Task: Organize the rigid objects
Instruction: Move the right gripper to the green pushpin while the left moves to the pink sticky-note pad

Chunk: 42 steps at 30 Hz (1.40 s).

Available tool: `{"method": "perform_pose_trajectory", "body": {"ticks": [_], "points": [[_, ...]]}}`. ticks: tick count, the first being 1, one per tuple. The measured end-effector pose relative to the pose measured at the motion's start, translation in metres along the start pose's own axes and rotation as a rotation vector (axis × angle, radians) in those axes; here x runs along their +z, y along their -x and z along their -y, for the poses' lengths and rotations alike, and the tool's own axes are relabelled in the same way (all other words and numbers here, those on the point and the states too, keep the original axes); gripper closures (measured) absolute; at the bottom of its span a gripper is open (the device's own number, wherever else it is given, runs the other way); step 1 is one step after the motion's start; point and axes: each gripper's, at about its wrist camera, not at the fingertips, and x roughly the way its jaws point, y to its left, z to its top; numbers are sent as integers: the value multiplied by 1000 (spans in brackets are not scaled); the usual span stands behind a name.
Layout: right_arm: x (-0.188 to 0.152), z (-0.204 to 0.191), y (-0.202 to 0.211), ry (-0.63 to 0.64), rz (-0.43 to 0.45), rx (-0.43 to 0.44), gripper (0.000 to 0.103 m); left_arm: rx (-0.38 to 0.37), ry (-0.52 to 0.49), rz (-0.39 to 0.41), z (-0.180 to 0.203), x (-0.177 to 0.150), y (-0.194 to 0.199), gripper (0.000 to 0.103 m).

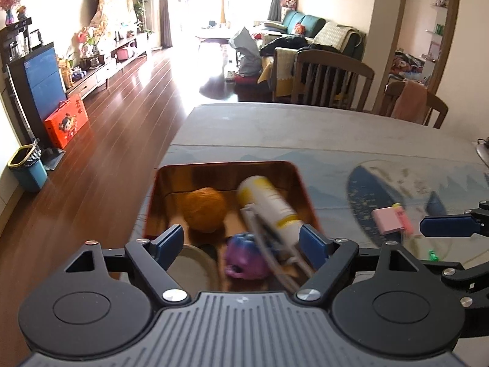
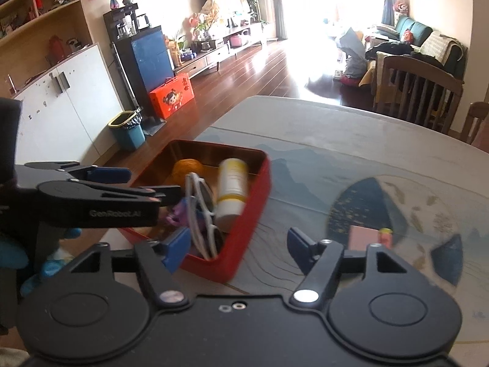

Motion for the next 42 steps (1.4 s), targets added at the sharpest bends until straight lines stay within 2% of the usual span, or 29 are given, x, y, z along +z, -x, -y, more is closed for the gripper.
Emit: {"method": "perform_pose_trajectory", "body": {"ticks": [8,11,14,20,23,28,36,42], "points": [[-29,46,27,3,26,-21,3,-52,-6,7,48,-2,4,14],[-40,58,33,37,35,-37,0,-73,-7,4,66,-4,1,13],[-51,70,35,65,21,-62,0,-83,-15,-1,83,-6,-2,13],[-66,104,31,44,-20,-74,0,-99,-35,-19,119,-7,-15,12],[-73,119,26,52,-39,-93,1,-105,-69,-40,138,-11,-26,12],[-82,140,16,55,-78,-81,2,-111,-71,-97,163,-15,-48,12],[-85,156,1,78,-103,-63,16,-54,-46,-117,182,-4,-85,12],[-86,159,-8,96,-110,-46,26,-9,-76,-136,197,-1,-113,12]]}}
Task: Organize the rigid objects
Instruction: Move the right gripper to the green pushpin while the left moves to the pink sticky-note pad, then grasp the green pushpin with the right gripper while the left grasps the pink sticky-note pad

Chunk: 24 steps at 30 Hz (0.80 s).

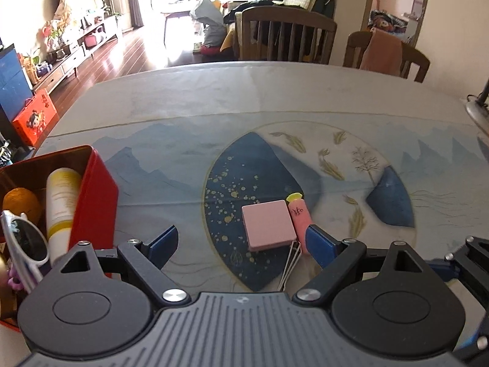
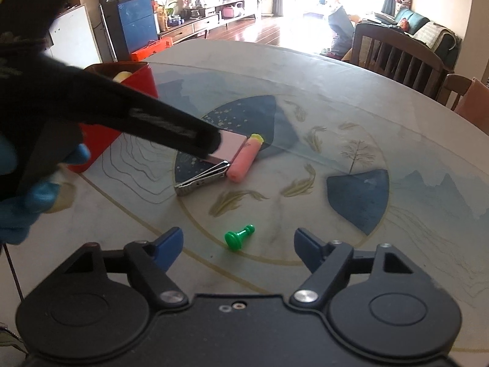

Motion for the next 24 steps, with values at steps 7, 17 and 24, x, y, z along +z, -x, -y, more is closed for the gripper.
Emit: {"method": "perform_pose_trajectory", "body": {"ticks": [7,17,24], "points": [[-1,1,-5,16,-13,21,32,23,-11,-24,7,3,-22,12],[0,3,-15,17,-33,25,43,63,-15,-45,10,7,-38,12],[-1,-2,-17,58,-15,-10,56,60,-10,-59,13,4,-44,12]]}}
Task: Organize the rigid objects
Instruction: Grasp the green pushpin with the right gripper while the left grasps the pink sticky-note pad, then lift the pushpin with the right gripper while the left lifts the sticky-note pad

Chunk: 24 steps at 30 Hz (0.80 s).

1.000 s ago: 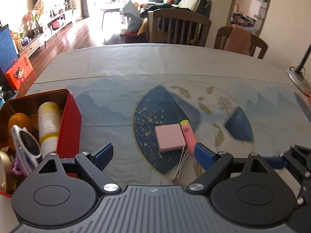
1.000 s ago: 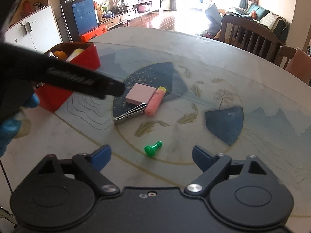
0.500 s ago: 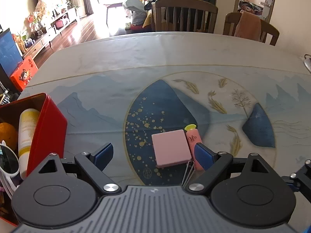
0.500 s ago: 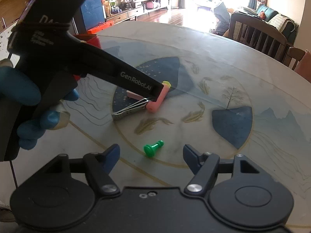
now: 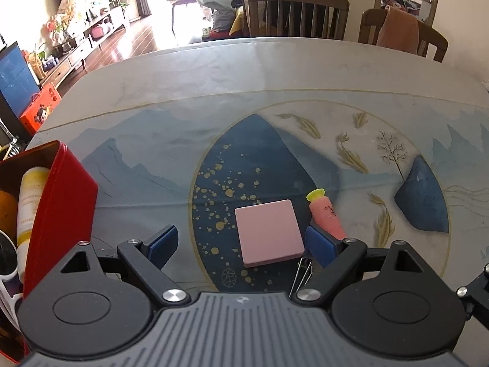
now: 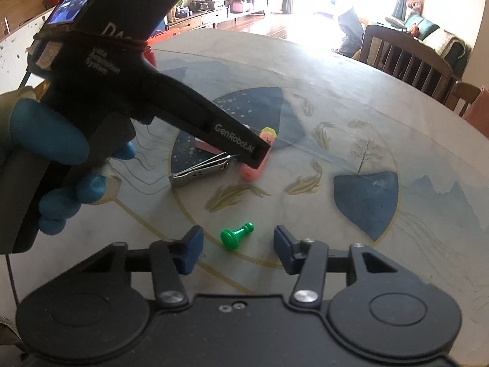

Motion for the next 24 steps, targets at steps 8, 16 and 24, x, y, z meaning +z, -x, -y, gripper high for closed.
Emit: {"method": "perform_pose_trajectory", "body": {"ticks": [8,16,24], "points": [[-1,-3,1,2,21,-1,88,-50,-7,9,1,2,5,54],[-3,-1,9,-21,27,-24,89,-39,-2,1,-5,2,10,61],[4,-2,32,-66,58,-50,89,-66,27,10,-25,-8,36,61]]}}
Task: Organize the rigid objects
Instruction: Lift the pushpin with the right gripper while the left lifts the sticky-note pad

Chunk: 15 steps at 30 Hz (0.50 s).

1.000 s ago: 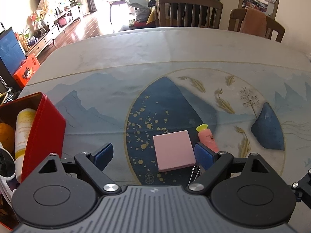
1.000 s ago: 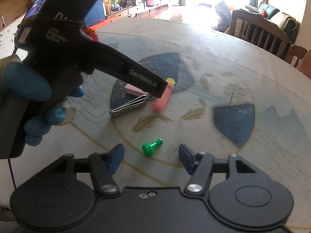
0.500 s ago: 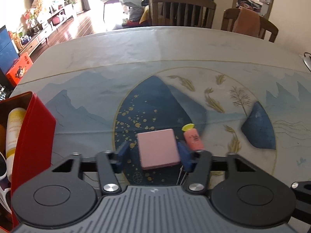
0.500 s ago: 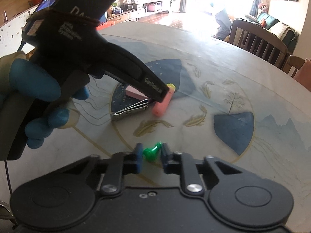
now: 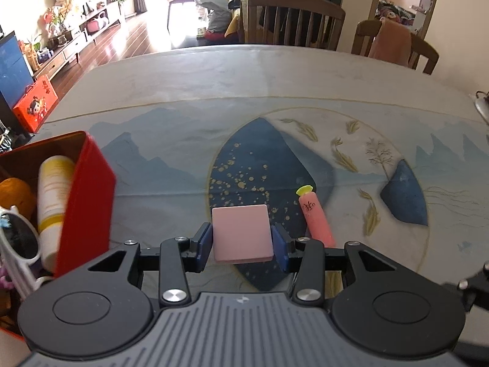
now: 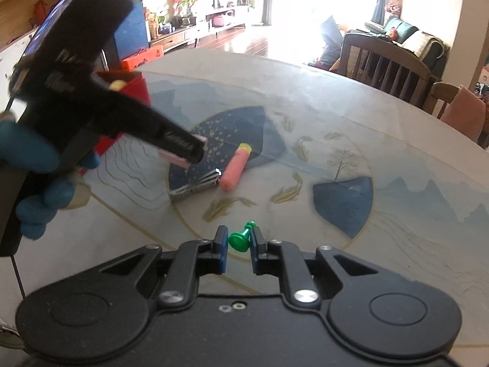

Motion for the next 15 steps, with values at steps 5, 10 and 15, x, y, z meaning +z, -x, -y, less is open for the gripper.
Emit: {"method": "perform_pose_trajectory", "body": {"ticks": [5,10,15], "points": [[9,-6,19,-28,24,4,89,-30,13,19,-15,-4,29,61],[21,-21,35,-38,54,11,89,-46,27,38,-32,-7,57,61],[35,-42,47,-42,90,32,89,-63,64,52,-58,-10,84,61]]}}
